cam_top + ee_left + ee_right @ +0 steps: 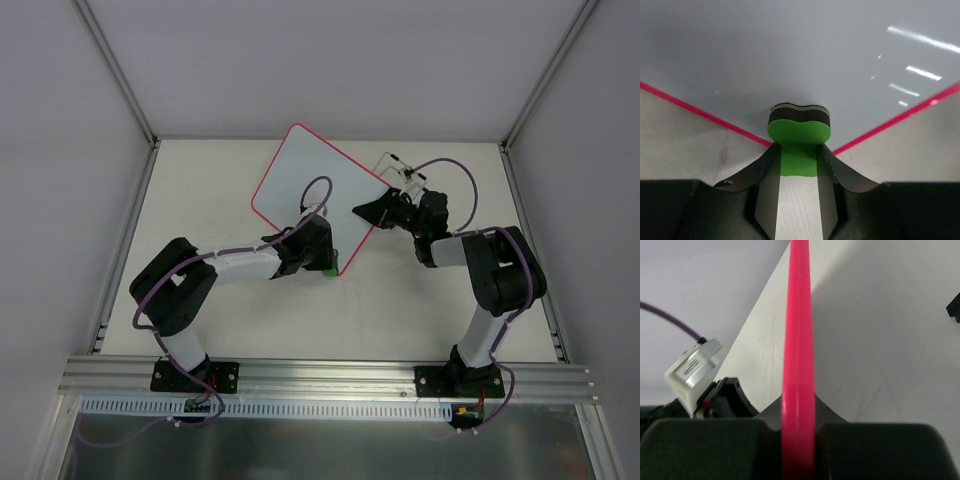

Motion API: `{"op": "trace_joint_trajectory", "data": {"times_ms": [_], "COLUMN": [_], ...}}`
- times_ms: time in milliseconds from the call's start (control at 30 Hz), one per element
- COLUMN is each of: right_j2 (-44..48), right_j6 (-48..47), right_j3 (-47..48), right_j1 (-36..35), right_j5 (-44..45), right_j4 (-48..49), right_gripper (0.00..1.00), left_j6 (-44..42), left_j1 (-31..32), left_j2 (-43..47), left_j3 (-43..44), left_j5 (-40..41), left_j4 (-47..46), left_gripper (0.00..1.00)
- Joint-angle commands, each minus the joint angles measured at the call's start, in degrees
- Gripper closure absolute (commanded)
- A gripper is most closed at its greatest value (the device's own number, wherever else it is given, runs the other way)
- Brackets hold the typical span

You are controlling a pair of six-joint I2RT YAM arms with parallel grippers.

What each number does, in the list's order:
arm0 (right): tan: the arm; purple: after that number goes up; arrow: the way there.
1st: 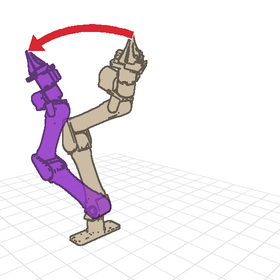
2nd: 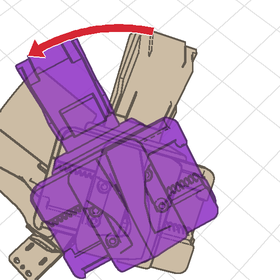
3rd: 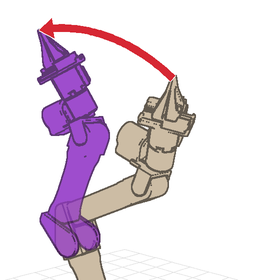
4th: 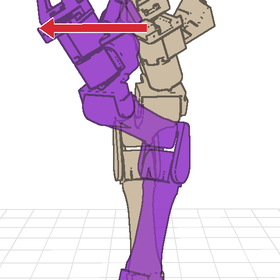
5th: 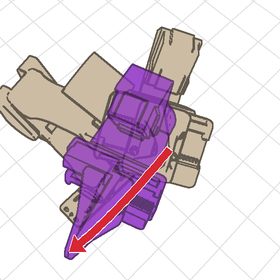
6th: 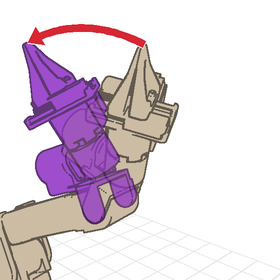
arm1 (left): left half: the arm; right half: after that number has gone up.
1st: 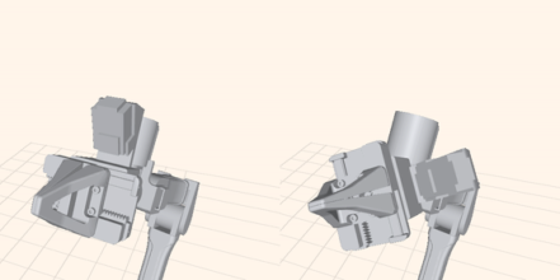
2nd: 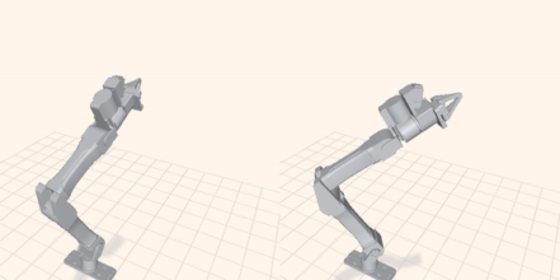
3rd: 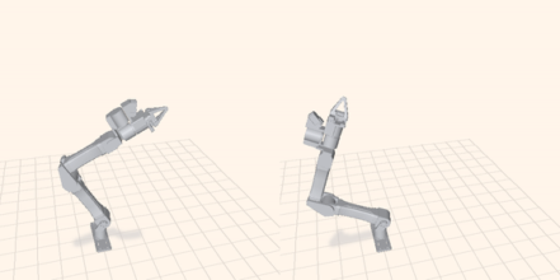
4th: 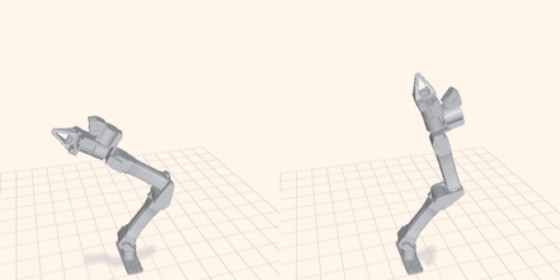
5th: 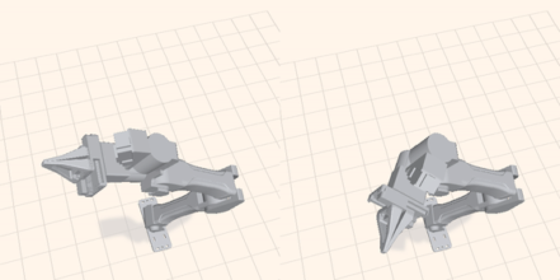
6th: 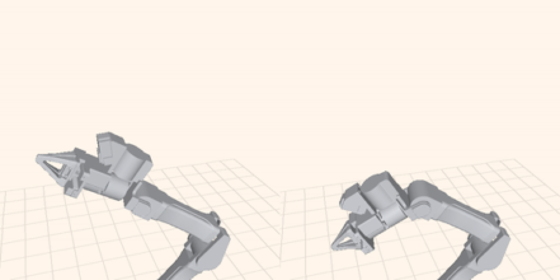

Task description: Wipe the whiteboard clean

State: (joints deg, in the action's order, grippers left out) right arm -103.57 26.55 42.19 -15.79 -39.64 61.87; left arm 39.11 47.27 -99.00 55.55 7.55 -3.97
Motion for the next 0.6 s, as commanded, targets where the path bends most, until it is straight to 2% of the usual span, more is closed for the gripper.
{"op": "trace_joint_trajectory", "data": {"times_ms": [0, 200, 433, 567], "right_j2": [-0.5, -0.4, -0.3, -0.3], "right_j6": [-3.0, -2.9, -2.6, -2.5], "right_j3": [0.5, 0.5, 0.4, 0.5], "right_j1": [-3.0, -3.0, -2.9, -2.8], "right_j5": [-8.8, -8.9, -8.8, -8.6], "right_j4": [0.1, 0.1, 0.1, -0.1], "right_gripper": [1.00, 1.00, 1.00, 1.00], "left_j6": [2.5, 1.1, -1.4, -1.7], "left_j1": [-7.2, -18.0, -28.8, -34.8], "left_j2": [0.6, 1.5, -2.2, 0.7], "left_j3": [-3.7, -3.6, 0.9, 1.3], "left_j5": [0.3, 0.5, -2.8, -3.5], "left_j4": [1.5, 1.5, 1.7, 2.2], "left_gripper": [1.00, 1.00, 1.00, 1.00]}}
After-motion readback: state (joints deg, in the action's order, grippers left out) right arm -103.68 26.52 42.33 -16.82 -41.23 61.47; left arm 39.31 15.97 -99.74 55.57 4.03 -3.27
